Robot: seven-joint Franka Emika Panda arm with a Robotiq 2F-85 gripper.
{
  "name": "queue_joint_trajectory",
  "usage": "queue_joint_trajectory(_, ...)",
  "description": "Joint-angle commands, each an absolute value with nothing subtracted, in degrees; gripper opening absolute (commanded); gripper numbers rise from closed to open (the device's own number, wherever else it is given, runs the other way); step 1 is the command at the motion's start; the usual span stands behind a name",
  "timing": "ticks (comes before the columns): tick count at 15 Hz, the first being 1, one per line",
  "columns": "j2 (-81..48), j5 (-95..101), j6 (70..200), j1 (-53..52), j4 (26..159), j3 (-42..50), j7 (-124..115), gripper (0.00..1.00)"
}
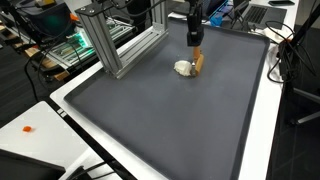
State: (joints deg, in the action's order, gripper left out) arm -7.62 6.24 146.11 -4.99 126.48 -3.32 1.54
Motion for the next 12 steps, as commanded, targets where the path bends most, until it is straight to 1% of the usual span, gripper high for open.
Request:
queue_joint_trajectory(1, -5.3, 4.7, 144.0, -4.9, 126.4, -3.1, -4.4, 0.22)
queue_joint_trajectory(4, -3.8, 4.4, 142.0, -5.2, 126.1, -2.8, -11.8, 0.22)
queue_joint_trajectory(7, -2.3, 6.6, 136.7, -5.5, 125.3, -2.5, -22.4, 0.22)
queue_joint_trajectory(12, -2.2, 2.1, 126.3, -5.2, 123.1, -3.2, -33.5, 0.22)
